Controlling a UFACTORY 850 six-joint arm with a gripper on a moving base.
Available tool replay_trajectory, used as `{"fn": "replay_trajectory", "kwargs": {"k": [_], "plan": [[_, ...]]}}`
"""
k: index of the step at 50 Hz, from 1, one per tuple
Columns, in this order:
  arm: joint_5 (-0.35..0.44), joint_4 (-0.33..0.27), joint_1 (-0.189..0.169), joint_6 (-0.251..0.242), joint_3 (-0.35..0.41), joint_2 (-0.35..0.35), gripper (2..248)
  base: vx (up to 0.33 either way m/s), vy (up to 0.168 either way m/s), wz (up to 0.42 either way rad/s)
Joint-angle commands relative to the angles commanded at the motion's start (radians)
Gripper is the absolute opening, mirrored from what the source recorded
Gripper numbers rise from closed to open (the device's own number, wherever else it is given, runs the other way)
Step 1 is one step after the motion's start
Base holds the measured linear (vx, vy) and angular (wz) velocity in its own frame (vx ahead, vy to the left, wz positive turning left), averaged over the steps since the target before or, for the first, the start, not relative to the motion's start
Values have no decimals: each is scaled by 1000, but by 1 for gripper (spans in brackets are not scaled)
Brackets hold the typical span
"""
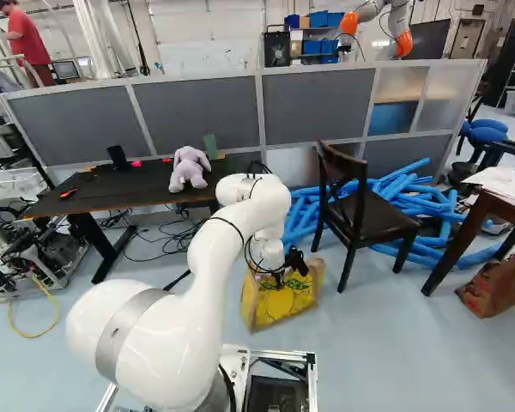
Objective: Pick up the bag on the ground and place it on the table
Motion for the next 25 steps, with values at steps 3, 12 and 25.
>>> {"fn": "replay_trajectory", "kwargs": {"k": [3, 12, 25], "plan": [[0, 0, 0, 0, 11, 11, 21, 0, 0, 0], [0, 0, 3, 0, 46, 47, 21, 0, 0, 0], [0, 0, 18, 0, 96, 97, 21, 0, 0, 0]]}}
